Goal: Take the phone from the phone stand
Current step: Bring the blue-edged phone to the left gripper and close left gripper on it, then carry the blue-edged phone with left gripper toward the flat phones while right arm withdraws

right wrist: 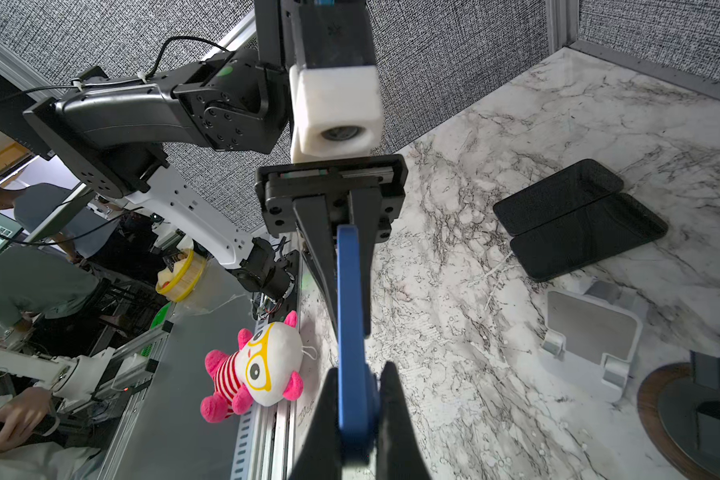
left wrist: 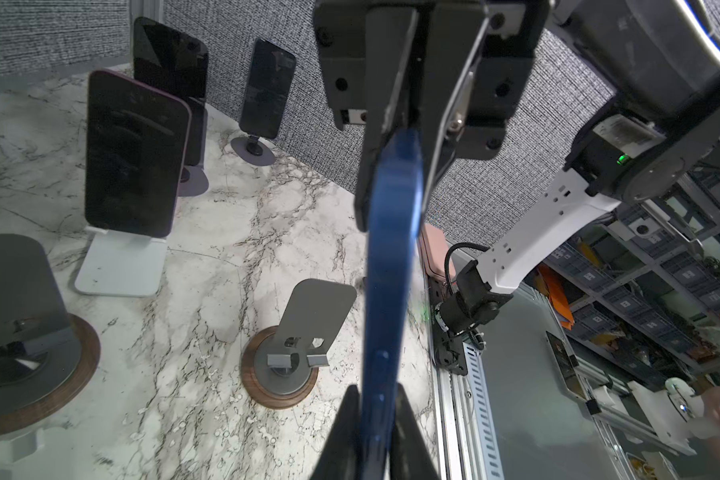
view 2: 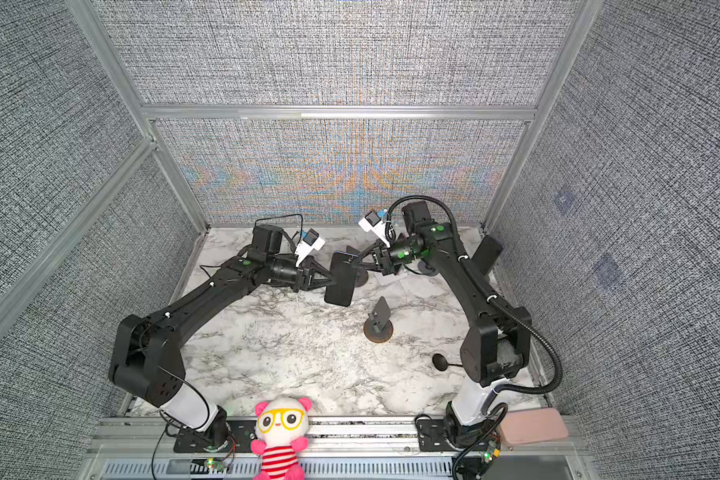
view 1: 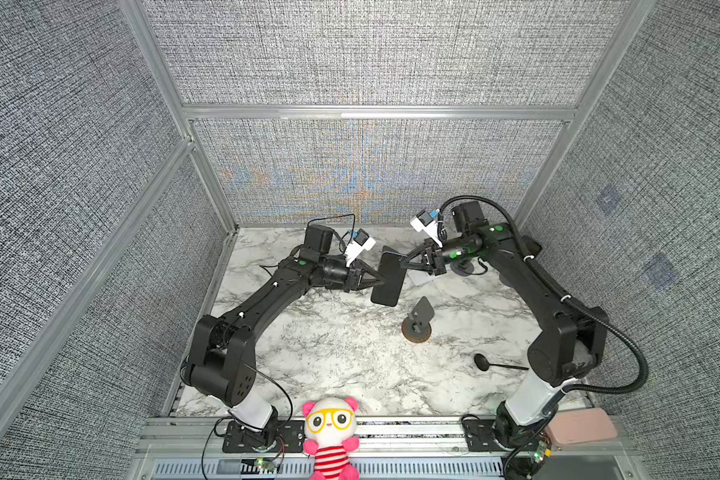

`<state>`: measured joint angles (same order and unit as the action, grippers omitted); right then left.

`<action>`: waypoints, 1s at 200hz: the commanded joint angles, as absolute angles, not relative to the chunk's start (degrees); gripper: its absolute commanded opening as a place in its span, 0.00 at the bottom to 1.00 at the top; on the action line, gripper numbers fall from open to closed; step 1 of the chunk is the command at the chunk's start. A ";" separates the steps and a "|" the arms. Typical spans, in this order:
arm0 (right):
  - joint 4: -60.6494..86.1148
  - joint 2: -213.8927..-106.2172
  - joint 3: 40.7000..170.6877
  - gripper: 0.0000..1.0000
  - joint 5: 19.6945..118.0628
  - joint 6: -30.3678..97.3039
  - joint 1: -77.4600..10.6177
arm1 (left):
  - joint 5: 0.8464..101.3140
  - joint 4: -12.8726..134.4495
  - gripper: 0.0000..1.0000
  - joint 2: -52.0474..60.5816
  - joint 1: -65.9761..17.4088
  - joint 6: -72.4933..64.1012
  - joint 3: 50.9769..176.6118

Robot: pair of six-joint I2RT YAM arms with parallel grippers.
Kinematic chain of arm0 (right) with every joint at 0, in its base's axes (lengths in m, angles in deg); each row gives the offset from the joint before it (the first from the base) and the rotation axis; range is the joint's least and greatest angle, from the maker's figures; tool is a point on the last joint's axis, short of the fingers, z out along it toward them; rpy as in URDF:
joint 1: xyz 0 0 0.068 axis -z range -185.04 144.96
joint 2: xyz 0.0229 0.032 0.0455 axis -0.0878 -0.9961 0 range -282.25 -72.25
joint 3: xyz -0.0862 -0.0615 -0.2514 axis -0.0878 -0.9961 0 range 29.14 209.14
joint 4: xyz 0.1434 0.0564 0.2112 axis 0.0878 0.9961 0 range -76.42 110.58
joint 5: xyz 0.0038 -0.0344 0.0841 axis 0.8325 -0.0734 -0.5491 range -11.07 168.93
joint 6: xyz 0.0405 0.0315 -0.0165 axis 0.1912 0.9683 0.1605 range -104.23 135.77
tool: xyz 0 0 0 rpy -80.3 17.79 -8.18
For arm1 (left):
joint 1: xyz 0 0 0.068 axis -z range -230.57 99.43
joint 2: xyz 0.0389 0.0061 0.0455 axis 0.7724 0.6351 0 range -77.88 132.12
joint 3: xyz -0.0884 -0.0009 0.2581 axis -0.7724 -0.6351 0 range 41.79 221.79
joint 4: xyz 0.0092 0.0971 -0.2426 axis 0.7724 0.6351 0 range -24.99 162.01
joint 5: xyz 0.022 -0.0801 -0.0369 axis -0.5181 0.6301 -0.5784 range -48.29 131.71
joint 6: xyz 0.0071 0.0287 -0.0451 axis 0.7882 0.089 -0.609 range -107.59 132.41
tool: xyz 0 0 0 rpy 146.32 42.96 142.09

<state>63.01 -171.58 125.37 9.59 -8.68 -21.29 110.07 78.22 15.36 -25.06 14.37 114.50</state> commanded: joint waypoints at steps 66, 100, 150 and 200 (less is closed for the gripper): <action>61.13 -171.14 125.56 0.62 10.62 -7.26 -21.41 | 108.02 78.22 0.00 15.89 -24.99 13.64 114.98; 58.01 -168.97 124.23 0.70 15.98 -2.93 -20.20 | 105.22 81.50 0.00 16.81 -25.06 14.36 117.14; 44.70 -161.00 113.83 0.70 20.51 9.23 -16.96 | 100.64 83.58 0.00 16.83 -26.41 13.53 119.90; 39.17 -149.41 104.11 0.79 36.98 14.63 -16.69 | 96.00 98.65 0.00 20.11 -29.88 17.75 130.42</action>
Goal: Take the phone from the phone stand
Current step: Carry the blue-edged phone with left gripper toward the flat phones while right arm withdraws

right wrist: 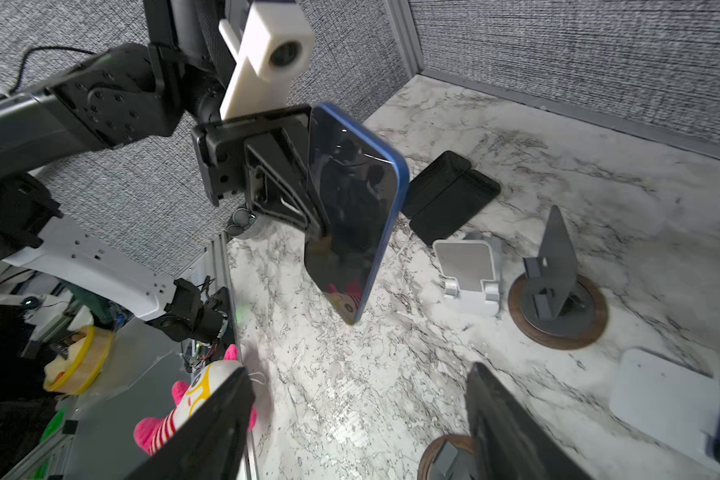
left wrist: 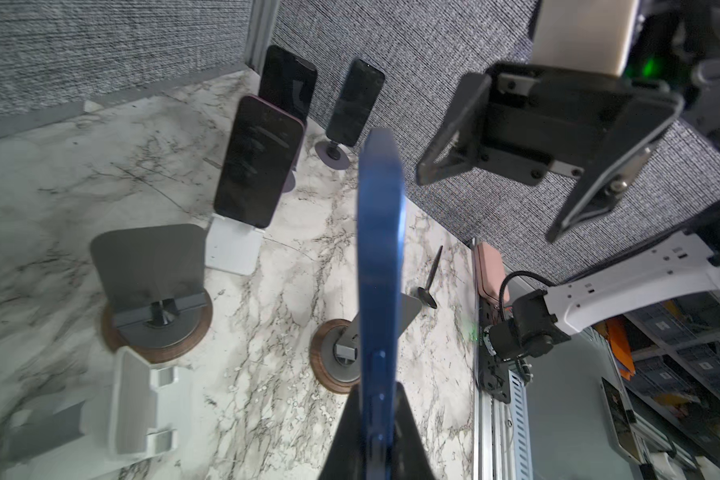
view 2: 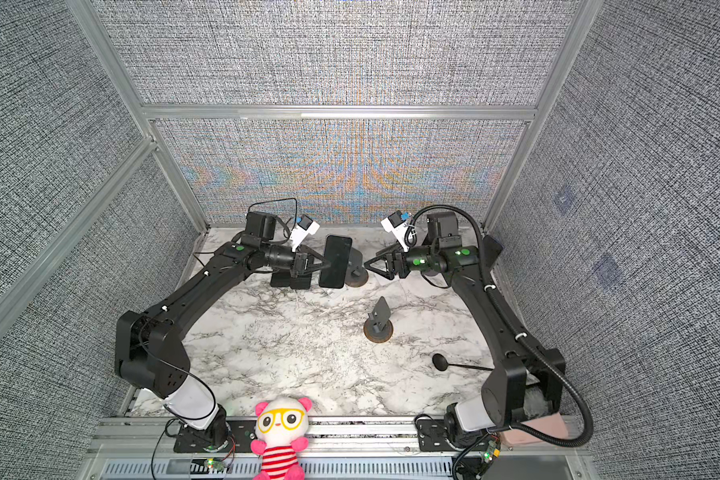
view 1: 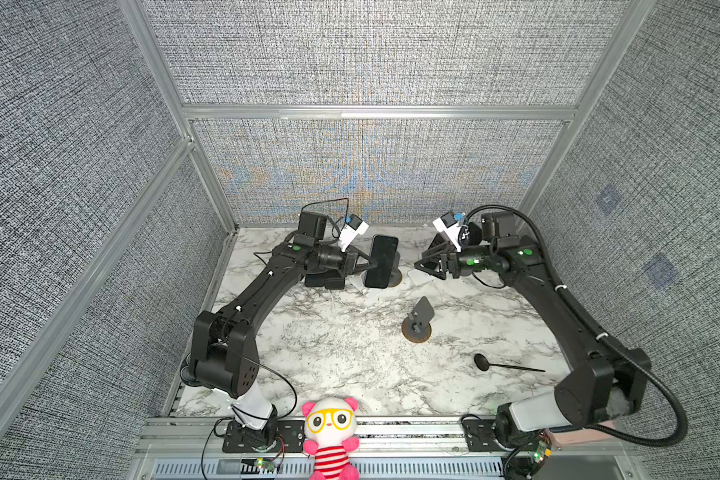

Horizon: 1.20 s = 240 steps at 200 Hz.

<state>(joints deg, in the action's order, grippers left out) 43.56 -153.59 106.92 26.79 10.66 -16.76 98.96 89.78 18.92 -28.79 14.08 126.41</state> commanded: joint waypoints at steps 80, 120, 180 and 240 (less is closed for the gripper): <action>43.10 -135.44 91.94 0.87 50.32 16.91 -16.96 | 82.37 127.93 0.00 37.48 -42.84 19.77 157.80; 45.45 -129.58 86.78 0.87 54.07 18.86 -17.24 | 77.61 140.96 0.00 49.87 -48.07 21.83 175.48; 48.87 -125.60 82.90 0.87 56.09 18.94 -17.32 | 71.19 142.75 0.00 60.55 -53.42 16.46 182.65; 49.48 -125.41 81.59 0.87 58.55 19.41 -17.27 | 68.60 144.34 0.00 66.35 -54.01 18.03 186.11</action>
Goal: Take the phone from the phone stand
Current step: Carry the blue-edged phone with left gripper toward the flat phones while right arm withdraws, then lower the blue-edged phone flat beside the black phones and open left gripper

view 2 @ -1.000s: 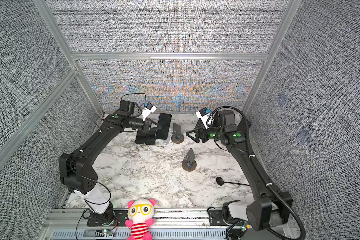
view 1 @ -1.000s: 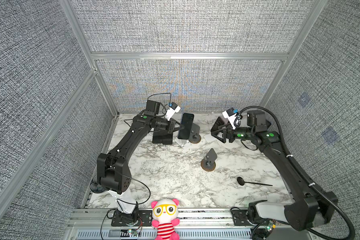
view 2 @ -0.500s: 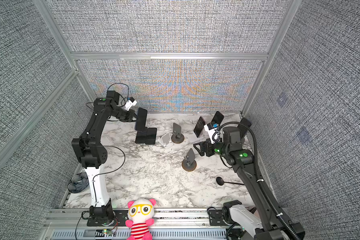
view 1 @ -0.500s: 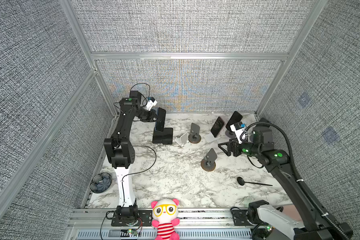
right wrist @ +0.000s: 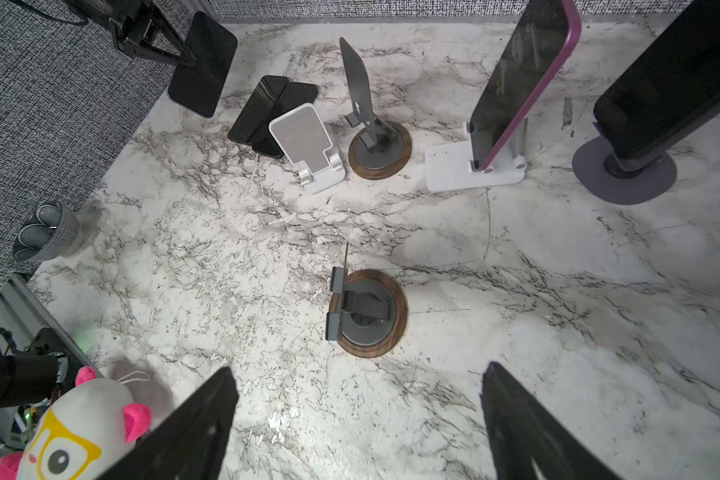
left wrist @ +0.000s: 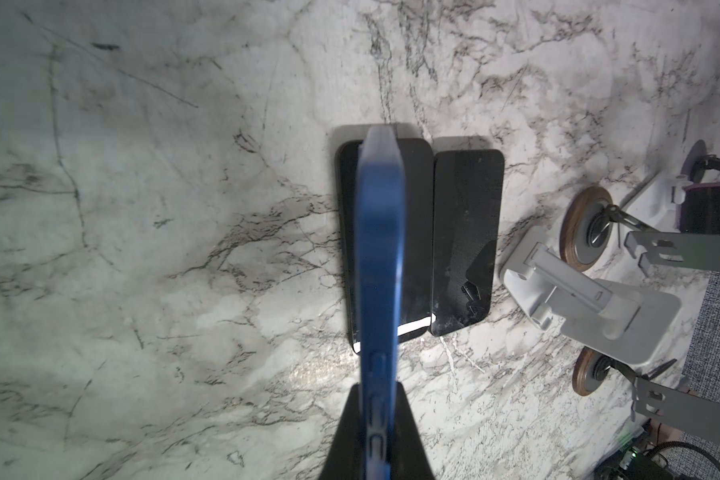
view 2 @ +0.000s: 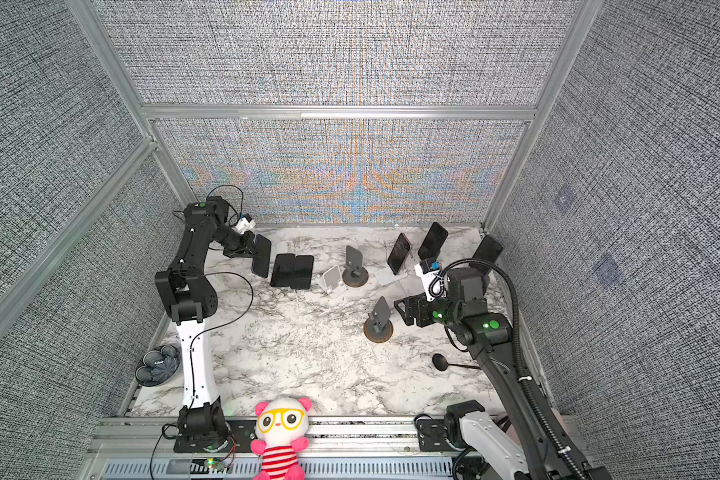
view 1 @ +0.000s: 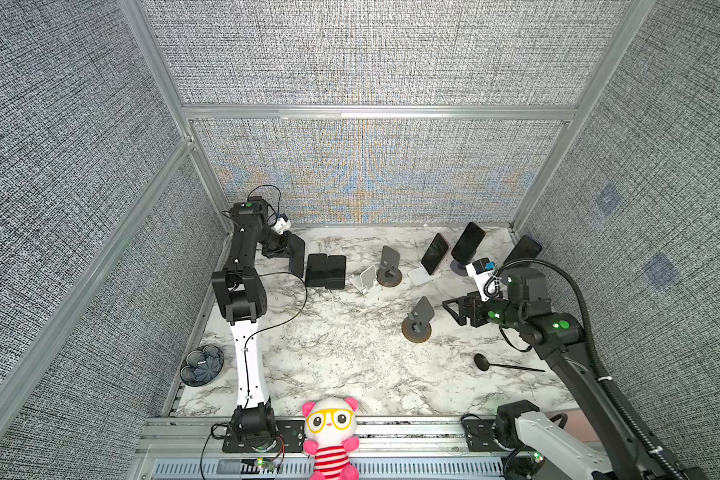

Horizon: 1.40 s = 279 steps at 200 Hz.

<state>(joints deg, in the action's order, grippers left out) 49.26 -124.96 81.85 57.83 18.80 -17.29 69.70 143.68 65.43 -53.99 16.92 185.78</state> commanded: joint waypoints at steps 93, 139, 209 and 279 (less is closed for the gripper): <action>48.94 -123.32 78.98 0.87 61.29 20.73 -17.26 | 67.63 143.57 0.00 71.10 -54.63 19.67 188.00; 48.01 -122.12 77.64 0.87 62.63 21.31 -17.33 | 68.39 139.13 0.00 71.58 -54.77 17.65 186.20; 47.82 -120.82 76.52 0.87 63.77 21.74 -17.34 | 69.31 136.47 0.00 73.69 -55.16 15.76 185.37; 47.29 -120.83 76.29 0.86 63.99 22.11 -17.68 | 70.08 134.25 0.04 73.79 -56.02 14.28 180.67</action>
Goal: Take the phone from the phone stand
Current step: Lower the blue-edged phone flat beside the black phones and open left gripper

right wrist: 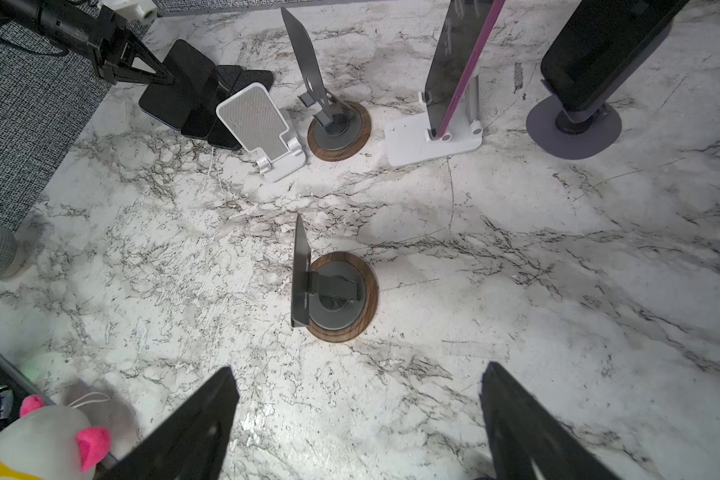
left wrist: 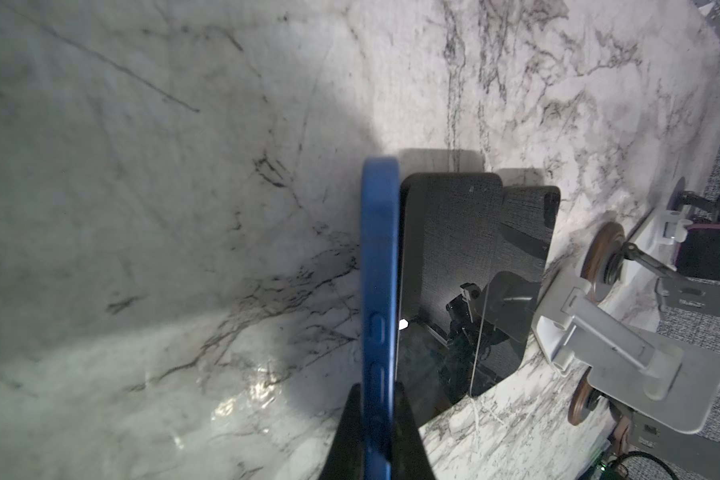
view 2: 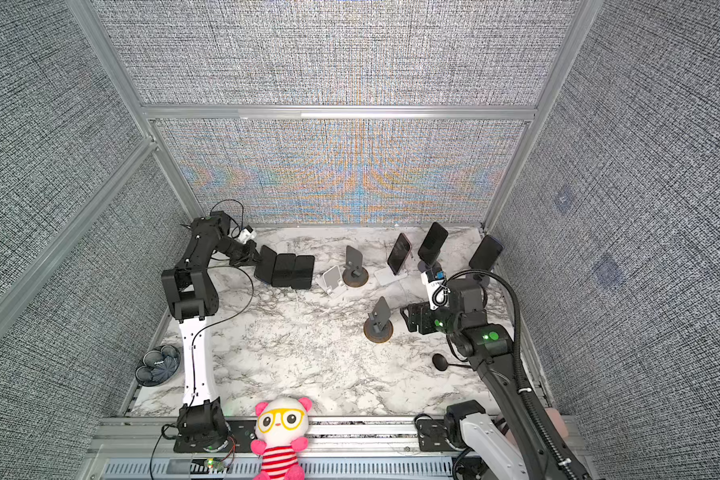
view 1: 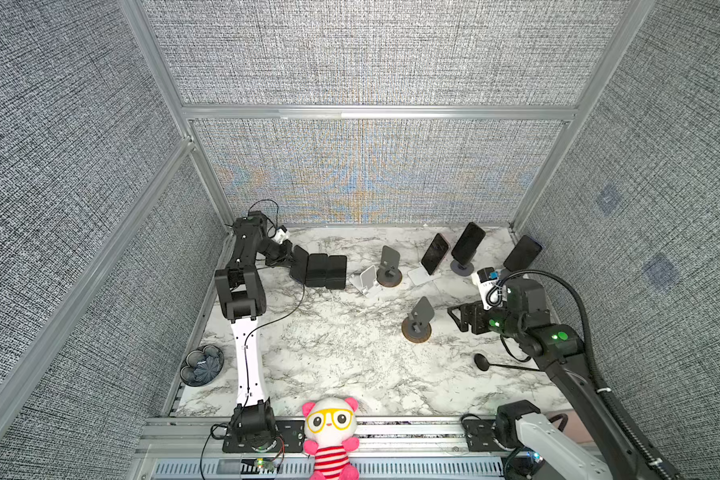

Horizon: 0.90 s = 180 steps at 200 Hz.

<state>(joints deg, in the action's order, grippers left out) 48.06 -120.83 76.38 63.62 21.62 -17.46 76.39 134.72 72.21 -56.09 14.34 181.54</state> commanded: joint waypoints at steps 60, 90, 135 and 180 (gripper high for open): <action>47.41 -120.45 76.16 0.87 64.32 22.36 -17.94 | 69.00 134.53 0.33 73.86 -56.31 14.80 179.88; 47.59 -120.16 75.94 0.87 64.59 22.45 -18.05 | 68.57 134.62 0.39 73.95 -56.34 14.87 179.31; 48.20 -119.63 76.26 0.87 65.03 22.41 -18.05 | 67.25 135.30 0.60 73.34 -56.37 15.42 178.86; 49.07 -119.22 76.56 0.87 65.66 23.25 -18.13 | 65.63 136.09 0.68 71.68 -56.37 16.06 178.73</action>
<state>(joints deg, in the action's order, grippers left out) 48.08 -119.50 75.99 65.11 22.49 -18.10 72.28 134.07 72.12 -56.18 15.02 179.13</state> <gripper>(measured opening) 0.866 0.669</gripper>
